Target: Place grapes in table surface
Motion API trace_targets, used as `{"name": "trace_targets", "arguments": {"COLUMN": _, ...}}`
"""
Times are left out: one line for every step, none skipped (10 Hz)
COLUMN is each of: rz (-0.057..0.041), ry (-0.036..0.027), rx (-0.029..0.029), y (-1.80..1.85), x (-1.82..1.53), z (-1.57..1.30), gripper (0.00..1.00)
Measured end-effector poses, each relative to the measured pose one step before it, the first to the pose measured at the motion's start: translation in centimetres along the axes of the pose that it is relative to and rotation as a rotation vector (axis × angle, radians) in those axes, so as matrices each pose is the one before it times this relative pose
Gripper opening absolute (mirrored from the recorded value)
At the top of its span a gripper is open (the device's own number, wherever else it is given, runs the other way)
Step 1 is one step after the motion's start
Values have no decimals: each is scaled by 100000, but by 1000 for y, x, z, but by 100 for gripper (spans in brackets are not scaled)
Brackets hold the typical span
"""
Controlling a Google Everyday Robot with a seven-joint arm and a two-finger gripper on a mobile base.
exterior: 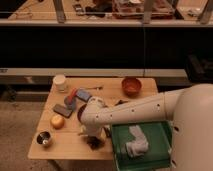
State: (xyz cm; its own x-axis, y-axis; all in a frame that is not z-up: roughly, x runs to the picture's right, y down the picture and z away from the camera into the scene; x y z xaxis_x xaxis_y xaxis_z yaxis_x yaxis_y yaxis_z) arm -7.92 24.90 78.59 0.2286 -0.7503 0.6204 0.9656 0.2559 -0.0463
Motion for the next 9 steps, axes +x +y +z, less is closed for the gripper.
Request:
{"name": "trace_targets", "arguments": {"rz": 553, "ry": 638, "rx": 210, "y": 241, "x": 232, "z": 338, "gripper": 80}}
{"name": "trace_targets", "arguments": {"rz": 839, "ry": 48, "rx": 479, "y": 202, "x": 228, "z": 253, "gripper": 80}}
{"name": "trace_targets", "arguments": {"rz": 430, "ry": -162, "rx": 540, "y": 124, "x": 212, "z": 171, "gripper": 78}}
{"name": "trace_targets", "arguments": {"rz": 267, "ry": -751, "rx": 821, "y": 109, "x": 183, "z": 219, "gripper": 70}}
{"name": "trace_targets", "arguments": {"rz": 204, "ry": -539, "rx": 481, "y": 10, "x": 94, "z": 77, "gripper": 62}}
{"name": "trace_targets", "arguments": {"rz": 234, "ry": -1177, "rx": 454, "y": -38, "x": 79, "z": 95, "gripper": 51}}
{"name": "trace_targets", "arguments": {"rz": 325, "ry": -1664, "rx": 92, "y": -10, "x": 60, "z": -3, "gripper": 41}}
{"name": "trace_targets", "arguments": {"rz": -389, "ry": -1845, "rx": -21, "y": -103, "x": -94, "z": -81, "gripper": 29}}
{"name": "trace_targets", "arguments": {"rz": -1686, "ry": -1205, "rx": 720, "y": -530, "x": -359, "z": -492, "gripper": 19}}
